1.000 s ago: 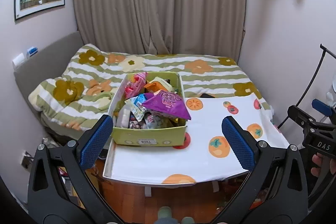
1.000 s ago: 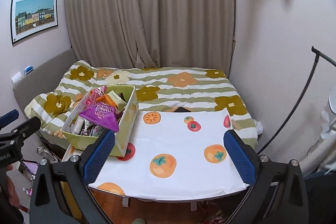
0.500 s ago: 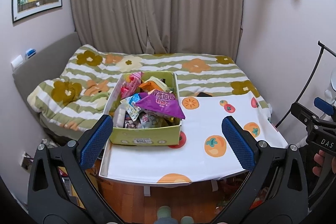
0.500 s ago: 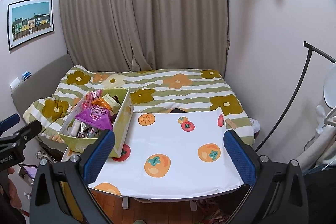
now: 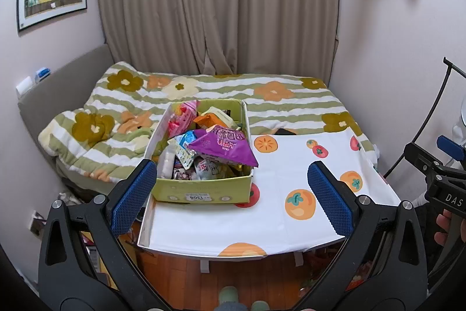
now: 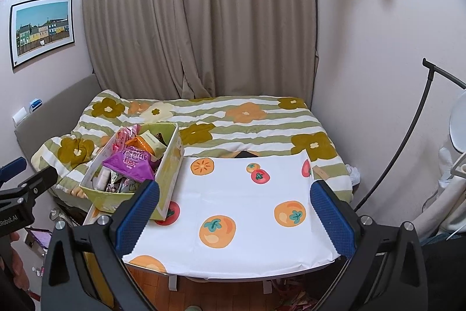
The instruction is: Organize snacks
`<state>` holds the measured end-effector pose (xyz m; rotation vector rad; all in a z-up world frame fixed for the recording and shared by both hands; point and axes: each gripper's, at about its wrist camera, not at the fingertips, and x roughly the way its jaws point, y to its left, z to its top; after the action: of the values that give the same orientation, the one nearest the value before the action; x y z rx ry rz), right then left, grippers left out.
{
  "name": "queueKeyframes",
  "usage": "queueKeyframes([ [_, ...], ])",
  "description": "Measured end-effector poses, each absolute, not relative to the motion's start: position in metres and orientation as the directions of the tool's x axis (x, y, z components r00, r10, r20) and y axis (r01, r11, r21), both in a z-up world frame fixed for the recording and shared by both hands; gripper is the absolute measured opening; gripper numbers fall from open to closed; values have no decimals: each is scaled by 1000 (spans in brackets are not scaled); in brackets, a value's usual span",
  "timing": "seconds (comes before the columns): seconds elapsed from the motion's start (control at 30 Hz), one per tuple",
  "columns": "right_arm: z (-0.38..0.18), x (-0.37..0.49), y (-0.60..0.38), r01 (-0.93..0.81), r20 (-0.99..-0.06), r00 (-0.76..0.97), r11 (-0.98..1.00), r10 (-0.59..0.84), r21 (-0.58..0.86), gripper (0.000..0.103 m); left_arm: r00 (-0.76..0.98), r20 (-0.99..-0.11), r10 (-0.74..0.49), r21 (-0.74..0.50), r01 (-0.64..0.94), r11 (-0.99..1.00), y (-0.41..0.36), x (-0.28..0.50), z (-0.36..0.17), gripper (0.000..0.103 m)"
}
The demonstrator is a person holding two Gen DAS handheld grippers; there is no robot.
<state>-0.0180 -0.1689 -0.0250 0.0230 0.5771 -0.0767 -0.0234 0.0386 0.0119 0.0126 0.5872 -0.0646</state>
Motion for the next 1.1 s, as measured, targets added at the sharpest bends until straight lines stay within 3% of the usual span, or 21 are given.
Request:
queueKeyframes([
  [1.1, -26, -6, -166, 74, -553, 831, 997, -67, -10, 103, 828, -558, -51, -19, 49, 999, 52, -10, 5, 103],
])
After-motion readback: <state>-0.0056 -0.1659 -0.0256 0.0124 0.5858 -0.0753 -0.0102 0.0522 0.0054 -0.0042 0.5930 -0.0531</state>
